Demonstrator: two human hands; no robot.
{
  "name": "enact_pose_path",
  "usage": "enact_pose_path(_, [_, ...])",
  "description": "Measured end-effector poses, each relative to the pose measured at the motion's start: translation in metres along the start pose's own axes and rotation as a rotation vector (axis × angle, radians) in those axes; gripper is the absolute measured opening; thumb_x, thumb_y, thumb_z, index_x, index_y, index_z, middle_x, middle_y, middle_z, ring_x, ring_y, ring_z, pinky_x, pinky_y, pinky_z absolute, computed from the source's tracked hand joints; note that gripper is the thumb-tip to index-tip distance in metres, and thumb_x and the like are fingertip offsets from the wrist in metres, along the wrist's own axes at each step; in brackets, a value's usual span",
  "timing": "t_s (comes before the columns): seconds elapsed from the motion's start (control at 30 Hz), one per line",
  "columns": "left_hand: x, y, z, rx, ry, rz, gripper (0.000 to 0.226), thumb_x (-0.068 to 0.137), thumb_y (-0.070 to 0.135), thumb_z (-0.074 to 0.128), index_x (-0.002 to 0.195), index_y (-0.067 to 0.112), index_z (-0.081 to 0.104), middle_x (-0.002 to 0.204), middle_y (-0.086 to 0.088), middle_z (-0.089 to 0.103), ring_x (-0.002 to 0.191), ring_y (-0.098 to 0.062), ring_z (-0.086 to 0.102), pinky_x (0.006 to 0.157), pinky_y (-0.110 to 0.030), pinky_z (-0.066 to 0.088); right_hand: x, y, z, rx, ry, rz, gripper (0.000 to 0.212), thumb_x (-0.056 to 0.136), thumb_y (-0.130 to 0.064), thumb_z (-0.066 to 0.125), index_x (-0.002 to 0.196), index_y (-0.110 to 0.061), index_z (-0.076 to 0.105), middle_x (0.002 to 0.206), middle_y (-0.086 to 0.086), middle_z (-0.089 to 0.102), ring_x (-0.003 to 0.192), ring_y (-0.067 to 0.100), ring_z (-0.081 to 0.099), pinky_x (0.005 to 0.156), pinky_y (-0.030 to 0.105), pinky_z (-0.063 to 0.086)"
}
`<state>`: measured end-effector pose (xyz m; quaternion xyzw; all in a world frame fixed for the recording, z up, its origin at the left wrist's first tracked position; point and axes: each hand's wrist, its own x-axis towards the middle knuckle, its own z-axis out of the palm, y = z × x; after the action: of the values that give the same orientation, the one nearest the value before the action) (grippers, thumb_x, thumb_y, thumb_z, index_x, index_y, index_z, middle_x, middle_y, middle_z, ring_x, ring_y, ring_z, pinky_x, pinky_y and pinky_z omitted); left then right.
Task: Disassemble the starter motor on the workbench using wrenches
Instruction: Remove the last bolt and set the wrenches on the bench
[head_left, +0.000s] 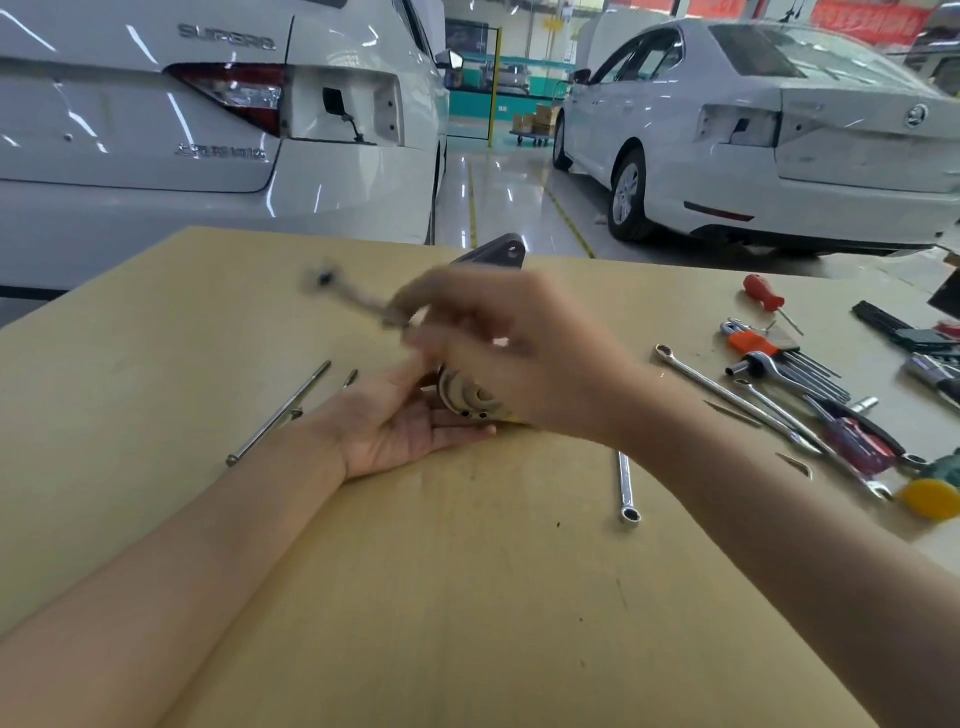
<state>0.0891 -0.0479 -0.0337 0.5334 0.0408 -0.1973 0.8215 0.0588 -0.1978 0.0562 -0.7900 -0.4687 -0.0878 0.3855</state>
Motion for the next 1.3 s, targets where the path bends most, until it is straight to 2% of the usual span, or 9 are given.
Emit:
enact_pose_path(0.1, [-0.006, 0.003, 0.005, -0.032, -0.052, 0.015, 0.073, 0.077, 0.05, 0.063, 0.134, 0.006, 0.052, 0.129, -0.02, 0.06, 0.107, -0.034, 0.065, 0.088, -0.047, 0.056, -0.021, 0.01, -0.005, 0.562, 0.395, 0.181, 0.011, 0.097, -0.001, 0.046, 0.088, -0.005, 0.051, 0.072, 0.013, 0.061, 0.05, 0.018, 0.046, 0.047, 0.023, 0.038])
enact_pose_path(0.23, [-0.009, 0.005, 0.005, -0.11, -0.079, -0.016, 0.072, 0.075, 0.044, 0.062, 0.131, -0.001, 0.054, 0.125, -0.025, 0.061, 0.097, -0.033, 0.066, 0.084, -0.044, 0.058, -0.049, 0.027, -0.003, 0.975, 0.617, 0.47, 0.019, 0.098, -0.01, 0.045, 0.081, -0.005, 0.052, 0.065, 0.007, 0.063, 0.056, 0.019, 0.058, 0.056, 0.026, 0.046])
enact_pose_path(0.53, [-0.006, 0.003, 0.006, -0.121, -0.114, -0.029, 0.082, 0.073, 0.046, 0.062, 0.138, -0.001, 0.047, 0.138, -0.027, 0.05, 0.104, -0.035, 0.061, 0.083, -0.044, 0.057, -0.058, 0.036, 0.006, 1.131, 0.707, 0.538, 0.008, 0.095, -0.007, 0.049, 0.088, -0.005, 0.052, 0.076, 0.014, 0.065, 0.073, 0.029, 0.071, 0.066, 0.03, 0.057])
enact_pose_path(0.77, [-0.006, 0.003, 0.005, -0.095, -0.102, -0.018, 0.079, 0.072, 0.047, 0.067, 0.134, 0.001, 0.051, 0.135, -0.025, 0.054, 0.101, -0.033, 0.065, 0.079, -0.042, 0.059, -0.061, 0.045, 0.006, 1.125, 0.687, 0.511, 0.006, 0.087, -0.011, 0.058, 0.091, -0.007, 0.055, 0.077, 0.012, 0.07, 0.084, 0.031, 0.072, 0.075, 0.032, 0.058])
enact_pose_path(0.87, [-0.008, 0.003, 0.005, -0.107, -0.128, -0.022, 0.108, 0.041, 0.043, 0.094, 0.132, 0.001, 0.054, 0.131, -0.025, 0.057, 0.099, -0.034, 0.066, 0.079, -0.044, 0.059, -0.064, 0.052, 0.005, 1.129, 0.658, 0.462, 0.008, 0.08, -0.014, 0.062, 0.087, -0.01, 0.059, 0.077, 0.011, 0.071, 0.083, 0.029, 0.072, 0.073, 0.029, 0.057])
enact_pose_path(0.97, [-0.007, 0.003, 0.005, -0.091, -0.133, -0.017, 0.12, 0.03, 0.043, 0.097, 0.134, 0.002, 0.053, 0.131, -0.025, 0.057, 0.096, -0.032, 0.068, 0.077, -0.043, 0.06, -0.066, 0.056, 0.004, 1.094, 0.63, 0.428, 0.006, 0.082, -0.013, 0.061, 0.087, -0.011, 0.06, 0.08, 0.012, 0.072, 0.079, 0.027, 0.073, 0.071, 0.03, 0.056])
enact_pose_path(1.13, [-0.008, 0.003, 0.007, -0.065, -0.12, -0.016, 0.081, 0.07, 0.049, 0.066, 0.135, 0.003, 0.052, 0.131, -0.024, 0.057, 0.093, -0.03, 0.067, 0.08, -0.041, 0.059, -0.048, 0.044, -0.011, 0.669, 0.51, 0.263, 0.004, 0.089, -0.008, 0.056, 0.09, -0.01, 0.053, 0.075, 0.011, 0.066, 0.064, 0.02, 0.064, 0.059, 0.028, 0.05])
enact_pose_path(1.23, [-0.007, 0.004, 0.007, -0.089, -0.11, -0.017, 0.071, 0.069, 0.047, 0.063, 0.126, 0.004, 0.058, 0.123, -0.022, 0.06, 0.093, -0.031, 0.065, 0.082, -0.043, 0.057, -0.021, 0.026, -0.019, 0.358, 0.37, 0.145, 0.015, 0.092, 0.003, 0.054, 0.096, -0.012, 0.056, 0.075, 0.021, 0.061, 0.055, 0.015, 0.054, 0.053, 0.025, 0.046])
enact_pose_path(1.3, [-0.007, 0.005, 0.005, -0.099, -0.13, -0.012, 0.055, 0.071, 0.045, 0.061, 0.112, 0.007, 0.063, 0.113, -0.02, 0.064, 0.091, -0.03, 0.066, 0.081, -0.044, 0.057, -0.001, 0.014, -0.014, 0.214, 0.251, 0.112, 0.018, 0.089, 0.002, 0.059, 0.102, -0.011, 0.063, 0.07, 0.015, 0.061, 0.054, 0.01, 0.052, 0.056, 0.026, 0.046])
